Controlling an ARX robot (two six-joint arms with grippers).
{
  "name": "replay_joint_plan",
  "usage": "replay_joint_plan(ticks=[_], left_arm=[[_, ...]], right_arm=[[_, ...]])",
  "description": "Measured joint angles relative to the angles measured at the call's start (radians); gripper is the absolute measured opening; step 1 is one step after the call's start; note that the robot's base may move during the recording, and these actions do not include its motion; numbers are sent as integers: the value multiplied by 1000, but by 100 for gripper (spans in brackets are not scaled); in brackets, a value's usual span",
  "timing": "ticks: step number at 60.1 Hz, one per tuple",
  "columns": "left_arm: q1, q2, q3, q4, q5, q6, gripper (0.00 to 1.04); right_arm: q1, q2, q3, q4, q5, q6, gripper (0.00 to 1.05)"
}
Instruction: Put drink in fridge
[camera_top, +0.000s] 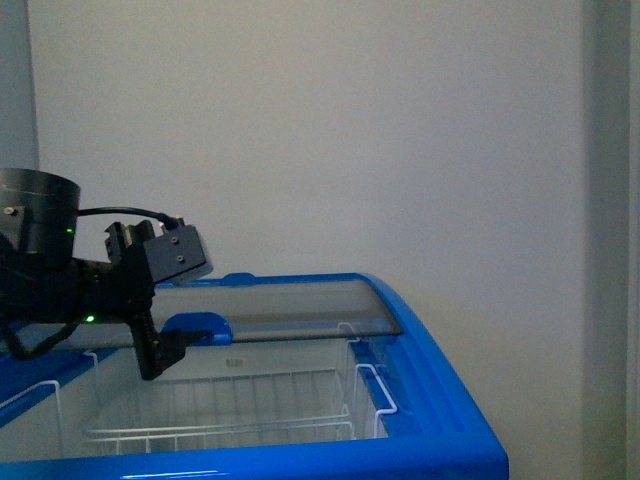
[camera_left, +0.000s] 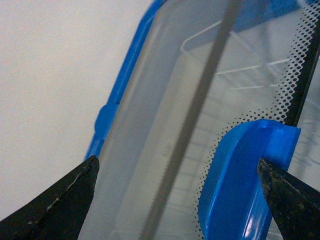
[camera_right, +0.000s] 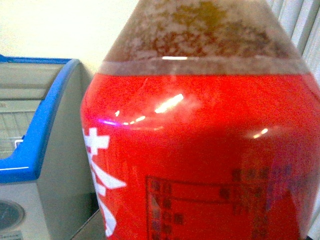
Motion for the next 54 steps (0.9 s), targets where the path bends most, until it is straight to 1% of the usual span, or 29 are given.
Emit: replay_joint_plan(ticks=[8, 11, 18, 20, 23, 25, 27, 30, 36, 37, 39, 40, 43, 45, 47, 49, 51, 54], left_arm=[[-22, 102, 140, 61, -82, -14, 97], [-32, 142, 196, 104, -131, -27, 97], [-41, 159, 219, 182, -177, -66, 97], [-43, 158, 218, 213, -215, -91, 97], [-44, 149, 212, 239, -241, -115, 97], [-42, 126, 192, 248, -279, -170, 97], [-37, 91, 160, 244, -321, -235, 97], [-32, 57, 127, 229, -353, -295, 97], [-11, -48, 25, 164, -431, -459, 97], [-3, -84, -11, 146, -446, -510, 97], [6, -124, -50, 130, -445, -549, 97], [18, -165, -92, 115, -440, -618, 97], [31, -232, -162, 102, -439, -683, 97], [50, -331, -263, 89, -439, -793, 97], [69, -440, -372, 73, -412, -887, 97], [77, -496, -429, 68, -395, -920, 97], [89, -613, -544, 58, -375, -999, 97], [93, -734, -660, 37, -363, -1059, 97]], right_arm=[[0, 0, 0, 0, 0, 0, 36], [0, 0, 0, 0, 0, 0, 36], [0, 0, 0, 0, 0, 0, 36], [0, 0, 0, 0, 0, 0, 36], [0, 0, 0, 0, 0, 0, 36], [0, 0, 0, 0, 0, 0, 36], [0, 0, 0, 0, 0, 0, 36], [0, 0, 0, 0, 0, 0, 36], [0, 0, 0, 0, 0, 0, 36], [0, 0, 0, 0, 0, 0, 36], [0, 0, 0, 0, 0, 0, 36], [0, 0, 0, 0, 0, 0, 36], [0, 0, 0, 0, 0, 0, 36], [0, 0, 0, 0, 0, 0, 36], [0, 0, 0, 0, 0, 0, 36], [0, 0, 0, 0, 0, 0, 36], [0, 0, 0, 0, 0, 0, 36], [0, 0, 0, 0, 0, 0, 36]])
